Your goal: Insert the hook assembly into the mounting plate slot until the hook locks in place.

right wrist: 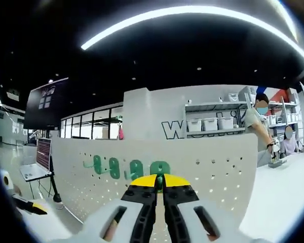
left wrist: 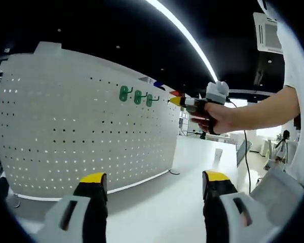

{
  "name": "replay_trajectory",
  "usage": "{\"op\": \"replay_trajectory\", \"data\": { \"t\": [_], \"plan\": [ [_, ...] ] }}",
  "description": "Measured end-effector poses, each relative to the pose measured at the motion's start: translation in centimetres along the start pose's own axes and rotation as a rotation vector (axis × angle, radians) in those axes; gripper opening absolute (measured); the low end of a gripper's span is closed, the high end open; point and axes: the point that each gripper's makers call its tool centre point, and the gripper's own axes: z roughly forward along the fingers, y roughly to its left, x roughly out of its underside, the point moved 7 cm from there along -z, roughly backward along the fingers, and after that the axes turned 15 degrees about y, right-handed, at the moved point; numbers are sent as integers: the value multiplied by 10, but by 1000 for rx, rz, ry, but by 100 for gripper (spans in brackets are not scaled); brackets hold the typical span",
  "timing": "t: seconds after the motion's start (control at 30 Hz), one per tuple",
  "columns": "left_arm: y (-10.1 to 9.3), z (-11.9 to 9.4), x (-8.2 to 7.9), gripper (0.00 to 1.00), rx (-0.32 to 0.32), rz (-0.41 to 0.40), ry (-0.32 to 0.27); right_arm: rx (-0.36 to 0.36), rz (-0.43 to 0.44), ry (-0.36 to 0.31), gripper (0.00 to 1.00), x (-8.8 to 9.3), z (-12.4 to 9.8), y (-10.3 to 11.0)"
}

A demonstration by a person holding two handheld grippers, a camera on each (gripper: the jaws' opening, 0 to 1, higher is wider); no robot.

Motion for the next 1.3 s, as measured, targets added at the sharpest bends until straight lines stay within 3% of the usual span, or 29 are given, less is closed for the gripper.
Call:
{"op": "replay_trajectory", "data": {
  "t": [0.53, 1.07, 1.3],
  "plan": [
    [1, -13, 7, 80, -37, -10, -7, 11, -25, -13, 1, -2, 24, -5],
    [3, -19, 10, 78, -53, -32, 6, 16, -18, -9, 1, 2, 35, -7],
    [5, -21, 15, 76, -63, -53, 15, 60, -18, -1, 2, 1, 37, -2]
  ]
}}
